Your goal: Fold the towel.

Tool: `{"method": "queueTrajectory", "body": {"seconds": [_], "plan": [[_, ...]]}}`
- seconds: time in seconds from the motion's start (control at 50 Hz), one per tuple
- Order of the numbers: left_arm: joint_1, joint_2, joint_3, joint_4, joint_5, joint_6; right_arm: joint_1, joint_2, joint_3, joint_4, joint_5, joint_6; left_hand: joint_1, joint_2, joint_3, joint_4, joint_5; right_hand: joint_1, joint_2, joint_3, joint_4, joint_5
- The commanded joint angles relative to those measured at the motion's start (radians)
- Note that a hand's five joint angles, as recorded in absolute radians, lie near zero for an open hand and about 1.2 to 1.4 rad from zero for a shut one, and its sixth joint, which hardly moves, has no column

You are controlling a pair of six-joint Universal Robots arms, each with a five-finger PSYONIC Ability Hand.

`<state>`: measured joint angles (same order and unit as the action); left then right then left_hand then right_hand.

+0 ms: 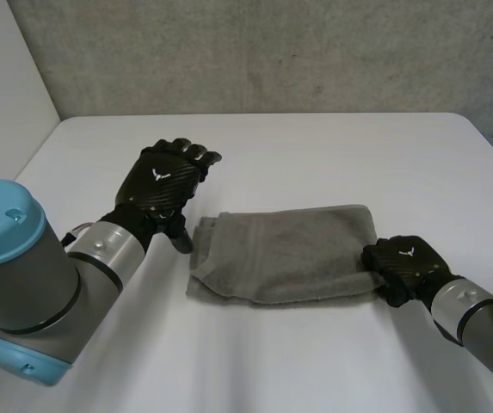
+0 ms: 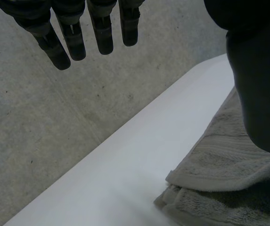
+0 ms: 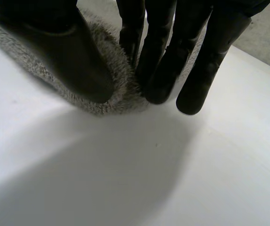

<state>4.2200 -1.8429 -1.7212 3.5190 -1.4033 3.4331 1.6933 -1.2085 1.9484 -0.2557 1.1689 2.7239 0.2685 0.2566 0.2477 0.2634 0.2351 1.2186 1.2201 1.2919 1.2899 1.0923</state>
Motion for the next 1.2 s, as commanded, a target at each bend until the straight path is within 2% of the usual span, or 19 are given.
{"method": "queueTrajectory", "body": {"seconds": [0.02, 0.22, 0.26, 0.32, 0.36, 0.38, 0.42, 0.48, 0.64, 0.7, 0.72, 0.74, 0.76, 0.78, 0.8, 0.92, 0.98, 1.02, 1.2], "plan": [[0.001, 0.004, 0.000, 0.000, 0.000, 0.000, 0.008, -0.031, -0.040, 0.009, 0.012, 0.039, -0.061, -0.049, -0.040, -0.056, -0.202, 0.178, 0.176, 0.104, 0.106, 0.129], [0.003, 0.008, 0.000, 0.000, -0.003, -0.002, 0.152, -0.057, -0.175, 0.029, 0.017, 0.040, -0.061, -0.049, -0.040, -0.056, -0.202, 0.178, 0.176, 0.104, 0.106, 0.129], [0.005, 0.010, 0.002, 0.001, -0.003, -0.002, 0.235, -0.046, -0.279, 0.090, 0.021, 0.039, -0.061, -0.049, -0.040, -0.056, -0.202, 0.178, 0.176, 0.104, 0.106, 0.129], [0.011, 0.021, 0.003, 0.000, -0.005, -0.003, 0.281, -0.036, -0.335, 0.127, 0.021, 0.039, -0.061, -0.049, -0.040, -0.056, -0.202, 0.178, 0.176, 0.104, 0.106, 0.129], [0.017, 0.053, 0.005, 0.001, -0.006, -0.003, 0.380, 0.022, -0.452, 0.177, 0.023, 0.033, -0.061, -0.049, -0.040, -0.056, -0.202, 0.178, 0.176, 0.104, 0.106, 0.129], [0.017, 0.053, 0.005, 0.001, -0.006, -0.003, 0.381, 0.023, -0.453, 0.177, 0.023, 0.033, -0.061, -0.049, -0.040, -0.056, -0.202, 0.178, 0.176, 0.104, 0.106, 0.129], [0.040, 0.083, 0.003, 0.001, -0.006, -0.006, 0.497, 0.119, -0.581, 0.202, 0.021, 0.033, -0.061, -0.049, -0.040, -0.056, -0.202, 0.178, 0.176, 0.104, 0.106, 0.129], [0.070, 0.117, 0.000, 0.001, -0.008, -0.008, 0.575, 0.205, -0.681, 0.210, 0.026, 0.033, -0.061, -0.049, -0.040, -0.056, -0.202, 0.178, 0.176, 0.104, 0.106, 0.129], [0.115, 0.139, -0.012, -0.006, -0.017, -0.008, 0.683, 0.404, -0.835, 0.230, 0.057, 0.031, -0.061, -0.049, -0.040, -0.056, -0.202, 0.178, 0.176, 0.104, 0.106, 0.129], [0.124, 0.139, -0.018, -0.006, -0.023, -0.009, 0.687, 0.426, -0.849, 0.230, 0.064, 0.033, -0.061, -0.049, -0.040, -0.056, -0.202, 0.178, 0.176, 0.104, 0.106, 0.129], [0.130, 0.137, -0.018, -0.006, -0.026, -0.009, 0.687, 0.432, -0.855, 0.230, 0.074, 0.033, -0.064, -0.052, -0.043, -0.059, -0.205, -0.106, -0.108, -0.179, -0.177, -0.154], [0.132, 0.136, -0.018, -0.006, -0.026, -0.011, 0.686, 0.432, -0.853, 0.230, 0.090, 0.034, -0.064, -0.052, -0.043, -0.059, -0.205, -0.577, -0.578, -0.650, -0.648, -0.625], [0.132, 0.136, -0.018, -0.006, -0.026, -0.011, 0.686, 0.432, -0.853, 0.230, 0.091, 0.034, -0.064, -0.052, -0.043, -0.059, -0.205, -0.582, -0.583, -0.655, -0.653, -0.630], [0.132, 0.131, -0.018, -0.006, -0.026, -0.012, 0.683, 0.425, -0.844, 0.230, 0.115, 0.037, -0.064, -0.052, -0.043, -0.059, -0.205, -0.896, -0.897, -0.969, -0.967, -0.944], [0.130, 0.128, -0.018, -0.006, -0.026, -0.017, 0.680, 0.409, -0.833, 0.230, 0.141, 0.039, -0.064, -0.052, -0.043, -0.059, -0.205, -0.945, -0.947, -1.019, -1.017, -0.993], [0.120, 0.122, -0.018, -0.003, -0.025, -0.045, 0.668, 0.293, -0.735, 0.230, 0.193, 0.050, -0.067, -0.055, -0.046, -0.062, -0.208, -1.044, -1.046, -1.117, -1.115, -1.092], [0.118, 0.114, -0.020, -0.002, -0.022, -0.074, 0.657, 0.199, -0.651, 0.225, 0.212, 0.089, -0.067, -0.055, -0.046, -0.062, -0.208, -1.044, -1.046, -1.117, -1.115, -1.092], [0.117, 0.102, -0.021, -0.003, -0.020, -0.089, 0.597, 0.134, -0.580, 0.233, 0.222, 0.164, -0.067, -0.055, -0.046, -0.062, -0.208, -1.044, -1.046, -1.117, -1.115, -1.092], [0.058, -0.022, -0.021, -0.009, -0.016, -0.147, 0.471, 0.098, -0.499, 0.245, 0.215, 0.289, -0.058, -0.046, -0.037, -0.053, -0.199, -1.044, -1.046, -1.117, -1.115, -1.092]]}}
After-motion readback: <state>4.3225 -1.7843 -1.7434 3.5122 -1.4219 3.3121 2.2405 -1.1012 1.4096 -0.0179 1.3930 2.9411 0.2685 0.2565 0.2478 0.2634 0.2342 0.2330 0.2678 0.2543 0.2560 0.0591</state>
